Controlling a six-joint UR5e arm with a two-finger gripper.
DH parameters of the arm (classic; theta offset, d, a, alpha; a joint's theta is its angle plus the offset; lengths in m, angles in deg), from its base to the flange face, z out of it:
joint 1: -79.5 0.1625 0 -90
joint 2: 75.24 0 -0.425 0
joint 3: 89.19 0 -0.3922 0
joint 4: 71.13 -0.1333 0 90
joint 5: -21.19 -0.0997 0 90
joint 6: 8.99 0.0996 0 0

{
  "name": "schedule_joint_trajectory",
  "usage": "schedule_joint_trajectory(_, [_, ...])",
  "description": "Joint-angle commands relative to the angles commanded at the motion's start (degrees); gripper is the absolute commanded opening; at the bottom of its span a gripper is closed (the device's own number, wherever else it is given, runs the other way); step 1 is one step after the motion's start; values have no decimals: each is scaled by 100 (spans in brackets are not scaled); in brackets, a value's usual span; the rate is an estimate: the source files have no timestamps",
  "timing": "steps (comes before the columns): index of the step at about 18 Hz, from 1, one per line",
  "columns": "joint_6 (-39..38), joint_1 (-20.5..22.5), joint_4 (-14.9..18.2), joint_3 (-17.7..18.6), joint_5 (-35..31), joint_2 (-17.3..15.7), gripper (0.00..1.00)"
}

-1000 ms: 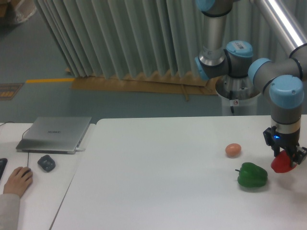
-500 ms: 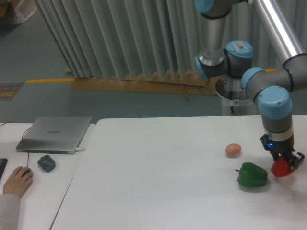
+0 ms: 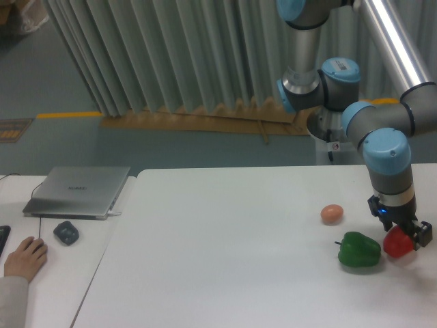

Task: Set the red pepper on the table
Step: 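Lower the red pepper onto the table next to the green pepper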

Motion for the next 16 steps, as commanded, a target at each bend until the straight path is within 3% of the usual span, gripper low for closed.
schedule_joint_trajectory(6, [35,-17,18,0,62,-79,100])
schedule_joint_trajectory(11, [18,-26,26,-360,228,-158,100])
schedule_joint_trajectory(16, [0,0,26,-369,553,-167,100])
